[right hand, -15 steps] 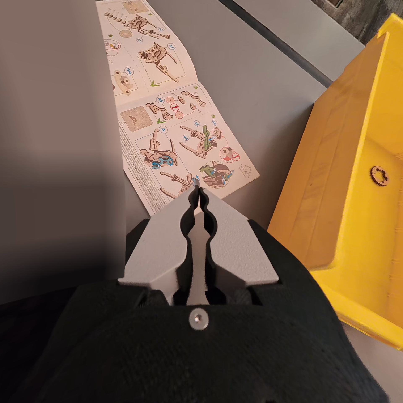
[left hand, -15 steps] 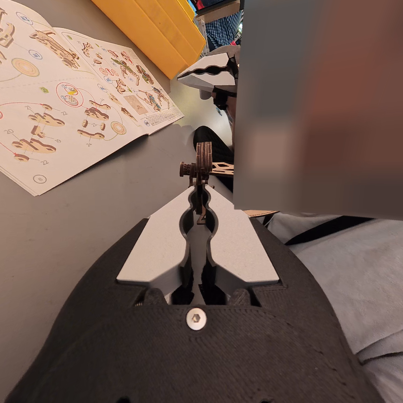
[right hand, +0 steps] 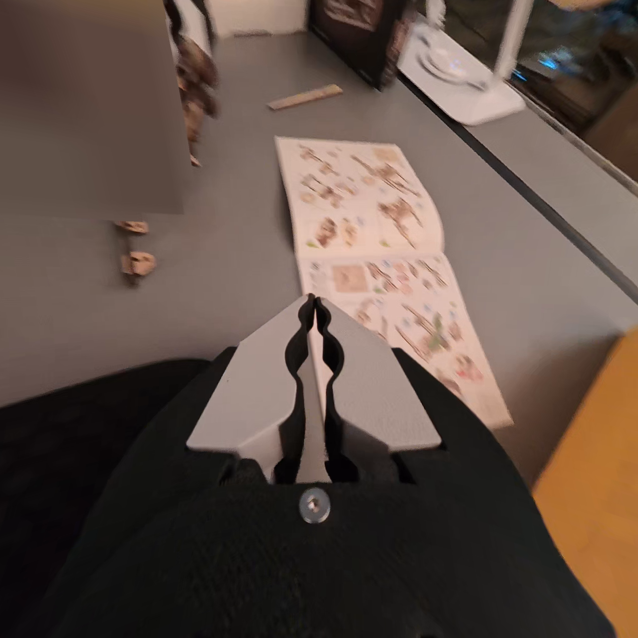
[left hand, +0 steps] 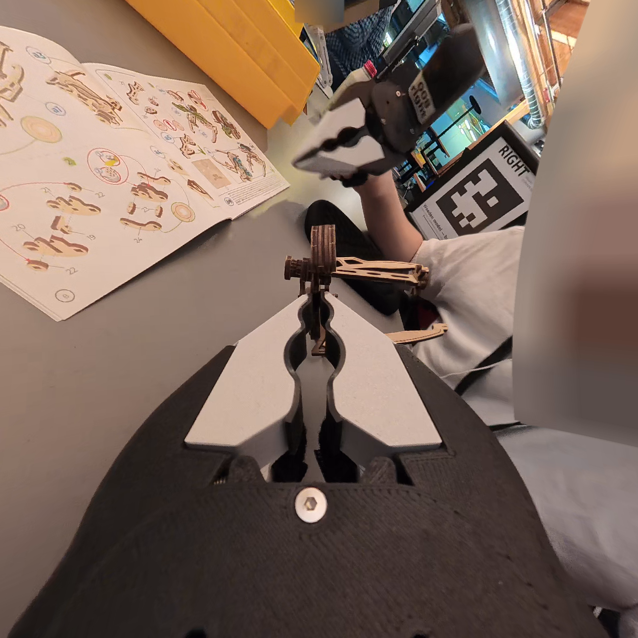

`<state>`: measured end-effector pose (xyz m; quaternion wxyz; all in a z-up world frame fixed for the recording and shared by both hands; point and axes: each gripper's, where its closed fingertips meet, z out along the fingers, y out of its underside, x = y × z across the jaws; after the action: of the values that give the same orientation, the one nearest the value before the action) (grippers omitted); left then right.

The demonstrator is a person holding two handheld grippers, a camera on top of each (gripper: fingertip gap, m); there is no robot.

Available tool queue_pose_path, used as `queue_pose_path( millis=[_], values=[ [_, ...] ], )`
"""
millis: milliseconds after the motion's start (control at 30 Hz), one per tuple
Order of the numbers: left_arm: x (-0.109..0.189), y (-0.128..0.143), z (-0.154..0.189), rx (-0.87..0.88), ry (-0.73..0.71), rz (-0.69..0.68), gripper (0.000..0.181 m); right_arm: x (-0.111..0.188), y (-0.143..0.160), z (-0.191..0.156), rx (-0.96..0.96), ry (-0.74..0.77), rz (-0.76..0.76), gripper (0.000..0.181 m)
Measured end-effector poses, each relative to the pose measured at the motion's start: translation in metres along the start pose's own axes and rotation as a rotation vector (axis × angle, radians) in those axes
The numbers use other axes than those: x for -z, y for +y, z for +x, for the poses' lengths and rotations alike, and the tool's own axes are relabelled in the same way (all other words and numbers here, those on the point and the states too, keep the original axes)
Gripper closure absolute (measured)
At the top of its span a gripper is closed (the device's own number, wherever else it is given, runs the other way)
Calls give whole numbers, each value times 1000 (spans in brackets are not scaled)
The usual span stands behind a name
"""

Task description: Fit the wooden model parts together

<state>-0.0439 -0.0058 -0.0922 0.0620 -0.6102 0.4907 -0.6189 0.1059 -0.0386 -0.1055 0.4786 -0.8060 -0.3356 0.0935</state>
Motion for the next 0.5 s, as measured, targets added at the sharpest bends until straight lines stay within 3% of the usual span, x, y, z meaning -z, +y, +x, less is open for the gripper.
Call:
queue_pose_path(
  millis=[100, 267, 367, 500],
  values=[
    [1, 1, 2, -7, 7, 2, 181, -6, -32, -38, 18, -200, 80, 181],
    [6, 5, 8, -55, 17, -35, 181, -15, -64, -63, 26, -389, 56, 170],
    [10, 5, 13, -93, 20, -46, 181, -27, -67, -83, -57, -554, -23, 164],
    [13, 4, 15, -106, 21, -49, 181, -48, -51, -92, -98, -596, -47, 164]
  ],
)
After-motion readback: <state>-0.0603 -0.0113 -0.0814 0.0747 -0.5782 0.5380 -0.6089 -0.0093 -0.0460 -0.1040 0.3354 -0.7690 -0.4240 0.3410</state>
